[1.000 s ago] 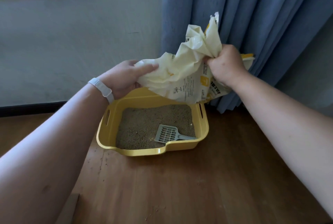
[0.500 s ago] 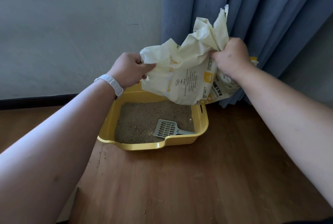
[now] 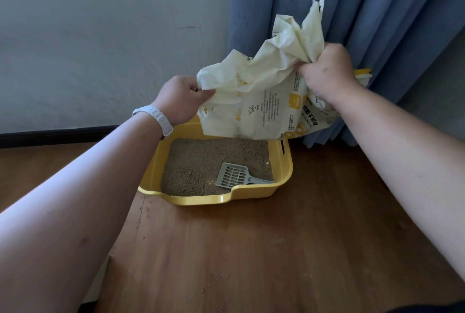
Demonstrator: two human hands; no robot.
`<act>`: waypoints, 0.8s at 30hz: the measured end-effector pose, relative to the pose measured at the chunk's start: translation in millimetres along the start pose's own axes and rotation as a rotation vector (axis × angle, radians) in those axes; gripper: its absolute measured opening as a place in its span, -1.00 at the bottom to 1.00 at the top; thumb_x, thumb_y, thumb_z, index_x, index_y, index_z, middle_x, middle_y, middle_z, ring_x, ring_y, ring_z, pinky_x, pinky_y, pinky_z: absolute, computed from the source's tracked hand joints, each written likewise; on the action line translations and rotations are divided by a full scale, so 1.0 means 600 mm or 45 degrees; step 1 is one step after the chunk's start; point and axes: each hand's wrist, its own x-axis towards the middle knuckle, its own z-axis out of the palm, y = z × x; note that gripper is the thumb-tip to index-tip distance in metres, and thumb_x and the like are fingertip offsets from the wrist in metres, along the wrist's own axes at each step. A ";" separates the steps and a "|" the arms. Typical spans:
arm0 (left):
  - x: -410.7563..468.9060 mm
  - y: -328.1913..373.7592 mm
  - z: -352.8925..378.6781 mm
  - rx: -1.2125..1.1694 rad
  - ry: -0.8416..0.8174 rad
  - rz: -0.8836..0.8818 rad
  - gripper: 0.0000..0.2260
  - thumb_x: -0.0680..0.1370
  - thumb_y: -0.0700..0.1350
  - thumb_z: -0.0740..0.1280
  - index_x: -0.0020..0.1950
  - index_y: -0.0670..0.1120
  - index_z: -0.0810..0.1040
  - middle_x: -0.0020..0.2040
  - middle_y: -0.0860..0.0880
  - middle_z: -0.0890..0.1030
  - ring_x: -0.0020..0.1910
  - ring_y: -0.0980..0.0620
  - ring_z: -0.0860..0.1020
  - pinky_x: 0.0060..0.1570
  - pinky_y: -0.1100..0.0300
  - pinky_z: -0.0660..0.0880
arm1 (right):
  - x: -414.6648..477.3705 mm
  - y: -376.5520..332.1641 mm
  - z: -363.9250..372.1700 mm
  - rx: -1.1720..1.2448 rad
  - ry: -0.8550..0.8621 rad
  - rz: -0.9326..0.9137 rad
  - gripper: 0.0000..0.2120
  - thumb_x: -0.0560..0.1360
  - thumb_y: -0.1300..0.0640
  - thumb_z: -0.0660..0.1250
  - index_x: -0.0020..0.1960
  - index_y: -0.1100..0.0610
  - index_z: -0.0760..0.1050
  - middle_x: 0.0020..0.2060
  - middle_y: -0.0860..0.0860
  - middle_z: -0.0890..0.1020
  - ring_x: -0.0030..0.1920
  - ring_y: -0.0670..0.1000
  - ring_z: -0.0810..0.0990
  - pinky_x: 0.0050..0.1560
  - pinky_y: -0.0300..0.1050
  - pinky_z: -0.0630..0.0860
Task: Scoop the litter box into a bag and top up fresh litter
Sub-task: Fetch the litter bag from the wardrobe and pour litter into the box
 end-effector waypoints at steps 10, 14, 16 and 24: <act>0.001 -0.031 0.006 -0.034 -0.039 -0.091 -0.70 0.57 -0.01 0.34 -0.08 -0.27 0.61 -0.20 -0.14 0.58 -0.25 -0.02 0.45 -0.20 0.12 0.40 | -0.004 -0.015 0.006 -0.152 -0.033 -0.125 -0.88 0.45 0.22 0.36 -0.04 0.20 0.60 -0.11 0.07 0.67 -0.07 0.12 0.62 -0.07 0.01 0.61; 0.002 -0.038 0.013 -0.037 -0.064 -0.109 -0.67 0.57 -0.01 0.35 -0.06 -0.30 0.60 -0.17 -0.19 0.62 -0.22 -0.04 0.50 -0.14 0.03 0.50 | -0.004 -0.014 0.009 -0.221 -0.057 -0.128 -0.91 0.44 0.21 0.34 -0.09 0.17 0.59 -0.15 0.08 0.66 -0.10 0.15 0.62 -0.12 -0.01 0.60; -0.001 -0.041 0.015 -0.027 -0.080 -0.127 -0.76 0.57 -0.02 0.35 -0.11 -0.20 0.62 -0.08 -0.21 0.67 -0.17 -0.10 0.58 -0.01 -0.07 0.57 | -0.005 -0.016 0.011 -0.237 -0.076 -0.147 -0.90 0.43 0.20 0.33 -0.08 0.16 0.59 -0.14 0.07 0.66 -0.09 0.15 0.62 -0.13 -0.03 0.58; -0.008 -0.054 0.028 -0.020 -0.135 -0.188 -0.73 0.57 -0.01 0.35 0.01 -0.23 0.64 -0.03 -0.23 0.68 -0.18 -0.08 0.55 0.04 -0.07 0.56 | -0.013 -0.021 0.017 -0.348 -0.135 -0.205 -0.91 0.40 0.27 0.27 -0.20 0.11 0.51 -0.22 0.09 0.63 -0.13 0.21 0.59 -0.24 -0.11 0.45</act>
